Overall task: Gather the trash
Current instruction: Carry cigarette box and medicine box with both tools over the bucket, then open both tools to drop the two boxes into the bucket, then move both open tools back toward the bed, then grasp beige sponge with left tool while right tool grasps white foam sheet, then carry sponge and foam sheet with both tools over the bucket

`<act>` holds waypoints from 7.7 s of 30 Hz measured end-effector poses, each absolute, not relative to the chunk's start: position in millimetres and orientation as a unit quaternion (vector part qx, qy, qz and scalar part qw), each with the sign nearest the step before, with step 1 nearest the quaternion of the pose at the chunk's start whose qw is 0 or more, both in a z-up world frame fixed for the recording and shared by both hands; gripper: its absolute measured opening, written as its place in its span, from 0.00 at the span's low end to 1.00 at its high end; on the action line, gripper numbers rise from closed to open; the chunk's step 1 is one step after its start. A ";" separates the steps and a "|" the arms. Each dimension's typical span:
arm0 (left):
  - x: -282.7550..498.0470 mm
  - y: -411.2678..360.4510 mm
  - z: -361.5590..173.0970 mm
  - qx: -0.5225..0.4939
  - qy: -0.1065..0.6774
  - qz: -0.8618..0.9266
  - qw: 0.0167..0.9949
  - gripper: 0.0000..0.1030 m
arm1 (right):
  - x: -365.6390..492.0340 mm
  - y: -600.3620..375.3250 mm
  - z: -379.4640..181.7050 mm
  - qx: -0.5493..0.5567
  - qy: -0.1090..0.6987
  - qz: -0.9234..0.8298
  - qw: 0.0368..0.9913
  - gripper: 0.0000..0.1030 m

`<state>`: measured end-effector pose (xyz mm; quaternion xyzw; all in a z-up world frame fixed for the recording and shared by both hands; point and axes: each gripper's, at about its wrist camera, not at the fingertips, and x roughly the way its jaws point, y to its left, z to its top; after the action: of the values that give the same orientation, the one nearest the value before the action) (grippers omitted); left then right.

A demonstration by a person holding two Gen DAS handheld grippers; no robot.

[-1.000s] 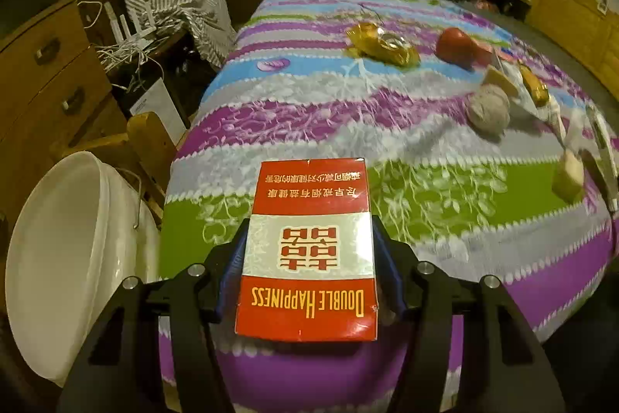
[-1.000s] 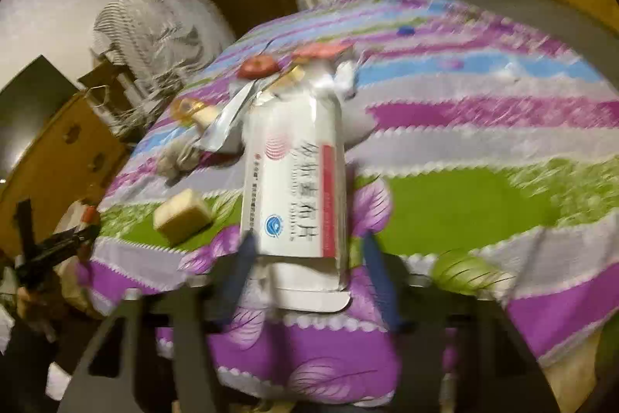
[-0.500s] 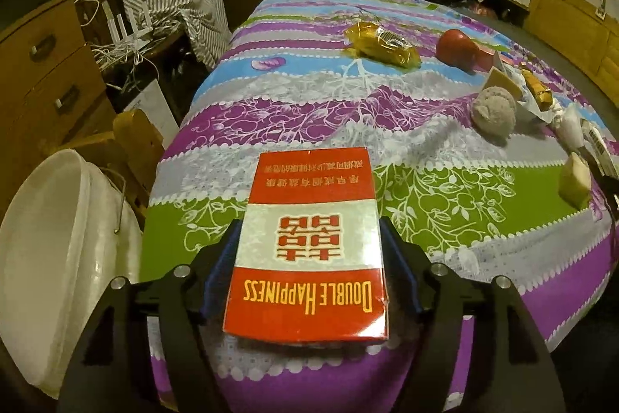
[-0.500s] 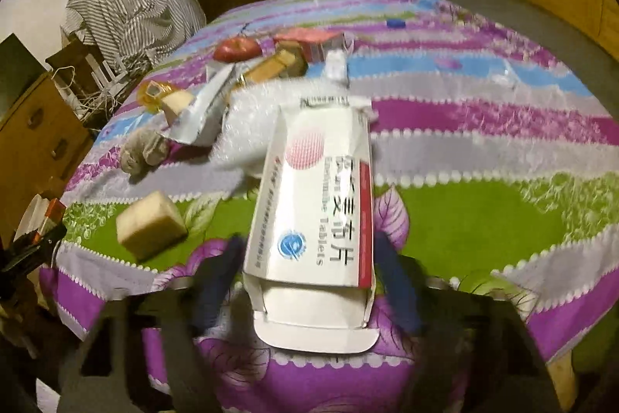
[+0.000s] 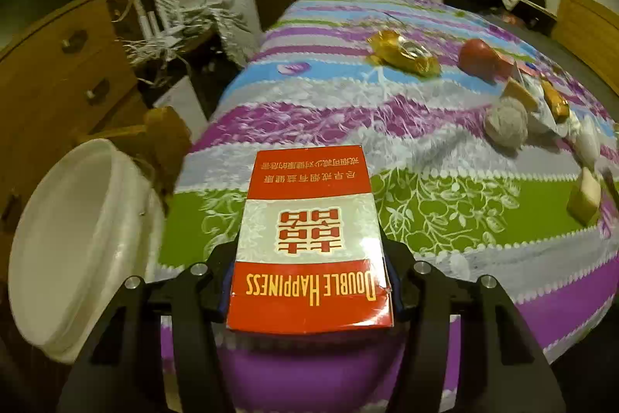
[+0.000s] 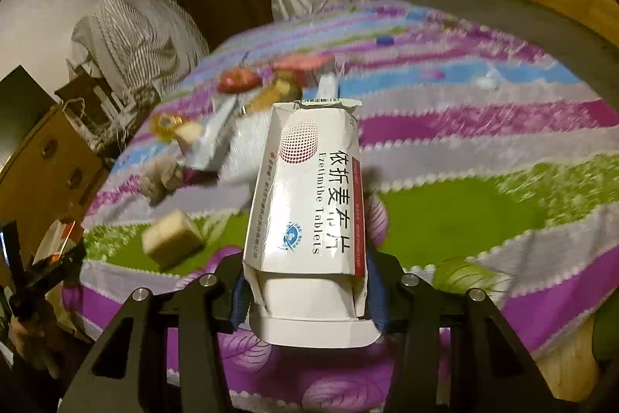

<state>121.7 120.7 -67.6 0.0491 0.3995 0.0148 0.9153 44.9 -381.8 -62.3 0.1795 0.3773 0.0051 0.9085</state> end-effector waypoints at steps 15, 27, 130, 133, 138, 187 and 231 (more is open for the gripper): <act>93.7 136.3 4.8 0.041 0.336 0.085 0.937 0.52 | 28.1 -307.9 52.6 0.092 0.254 0.089 0.959 0.48; 72.1 216.2 53.1 0.012 0.292 0.163 0.942 0.53 | 67.0 -135.7 107.4 0.015 0.245 0.264 0.933 0.49; 83.8 222.1 4.8 -0.021 0.311 0.236 0.920 0.94 | 86.8 -116.4 41.1 -0.008 0.190 0.133 0.973 0.70; 87.7 193.9 -2.7 -0.005 0.318 0.210 0.925 0.94 | 83.0 -172.9 26.2 0.010 0.206 0.088 0.974 0.70; 92.2 143.5 -15.3 0.031 0.321 0.143 0.936 0.94 | 74.8 -289.2 -0.2 0.087 0.249 0.007 0.965 0.71; 101.6 55.0 -60.9 0.058 0.383 -0.171 0.906 0.34 | 91.7 -458.8 -63.4 0.325 0.465 0.158 0.808 0.29; 102.5 62.2 -90.2 0.054 0.375 -0.120 0.918 0.56 | 64.1 -362.7 -94.3 0.155 0.397 -0.079 0.901 0.76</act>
<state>102.5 62.2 -90.2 0.0537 0.3753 -0.1201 0.9175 64.1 -362.7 -94.3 0.1547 0.3969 -0.0792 0.9013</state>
